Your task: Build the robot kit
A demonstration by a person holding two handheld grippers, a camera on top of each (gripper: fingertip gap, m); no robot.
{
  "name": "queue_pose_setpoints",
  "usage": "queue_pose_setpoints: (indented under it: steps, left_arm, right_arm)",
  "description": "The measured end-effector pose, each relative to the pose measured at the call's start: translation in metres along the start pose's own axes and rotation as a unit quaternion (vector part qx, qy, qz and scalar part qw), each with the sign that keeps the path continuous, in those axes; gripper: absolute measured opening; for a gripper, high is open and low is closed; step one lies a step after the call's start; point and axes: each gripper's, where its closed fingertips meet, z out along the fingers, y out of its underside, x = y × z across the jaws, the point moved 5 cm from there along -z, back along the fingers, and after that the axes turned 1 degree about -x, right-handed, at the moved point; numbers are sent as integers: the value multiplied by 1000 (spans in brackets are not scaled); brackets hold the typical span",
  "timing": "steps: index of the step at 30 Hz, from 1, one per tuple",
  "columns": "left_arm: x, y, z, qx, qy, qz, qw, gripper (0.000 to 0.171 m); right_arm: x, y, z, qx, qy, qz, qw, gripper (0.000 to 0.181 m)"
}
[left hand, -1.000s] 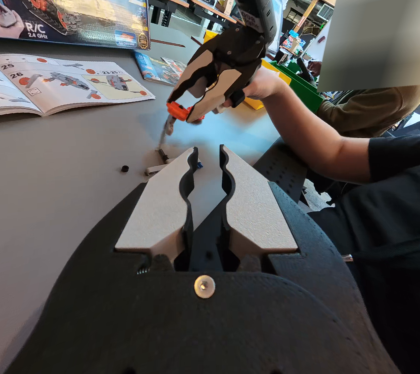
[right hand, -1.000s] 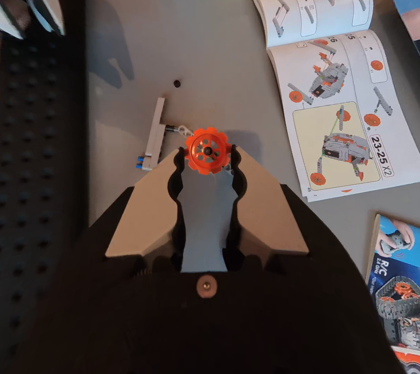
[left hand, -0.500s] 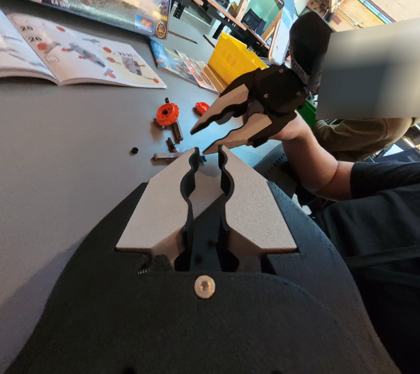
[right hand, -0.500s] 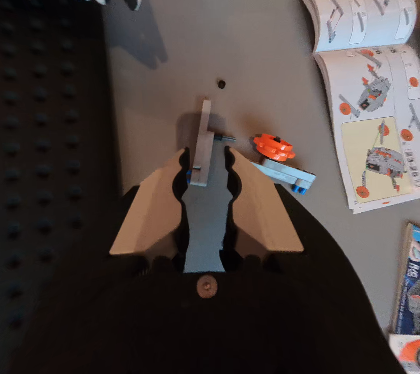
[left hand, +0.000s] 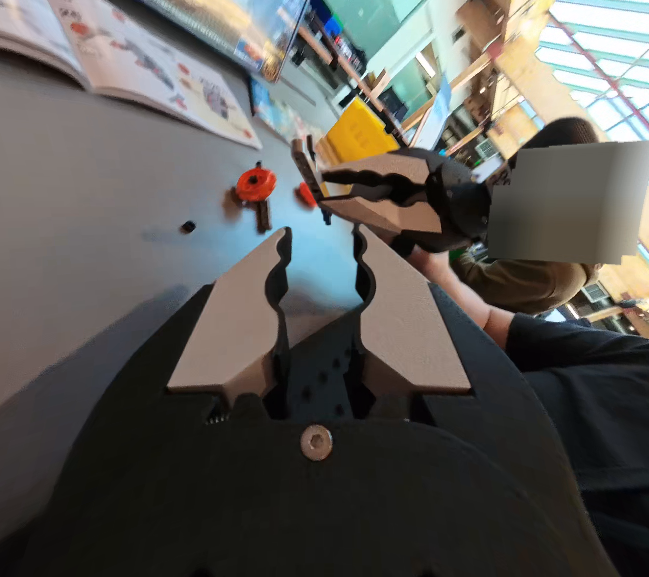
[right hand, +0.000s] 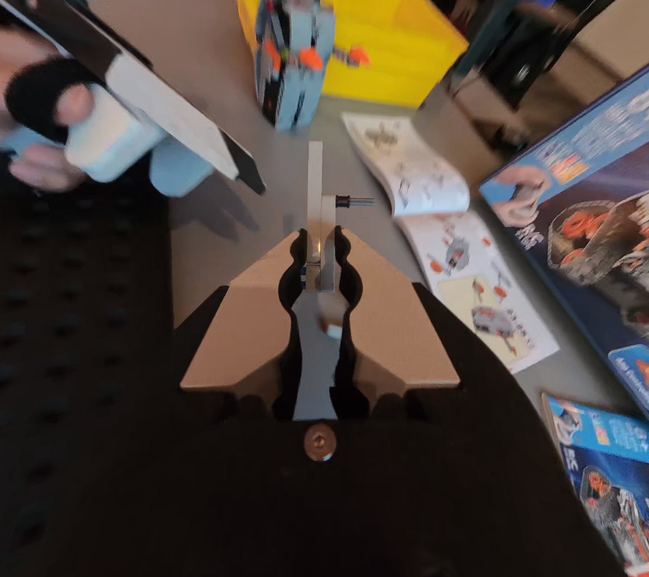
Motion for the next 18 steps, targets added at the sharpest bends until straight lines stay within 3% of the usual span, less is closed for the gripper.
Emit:
queue_pose_setpoints:
  steps: [3,6,8,10,12,14,15,16,18]
  left_arm:
    - [20,-8,11,66,51,24,996,39]
    - [24,-11,17,94,45,68,992,6]
    - [28,-13,15,107,52,92,989,6]
    - [32,-12,12,88,73,89,989,6]
    - [34,-12,5,68,96,80,990,6]
    - [39,-10,-2,48,122,89,987,6]
    - [42,-9,-3,36,132,97,986,6]
    - [46,-7,-4,24,142,106,984,6]
    - [50,-3,-2,2,148,118,982,6]
  right_arm:
    - [-15,-20,-6,61,24,-29,997,13]
    - [-23,-31,-11,92,48,-56,993,13]
    - [-24,-33,-14,107,47,-80,990,15]
    - [-26,-33,-23,138,-19,-57,989,20]
    - [-19,-37,-33,172,-86,27,981,29]
    - [-10,-42,-36,194,-174,142,955,55]
    - [-8,-40,-34,188,-219,200,936,57]
    - [-6,-36,-31,182,-255,245,918,53]
    - [-10,-33,-30,189,-329,284,881,25]
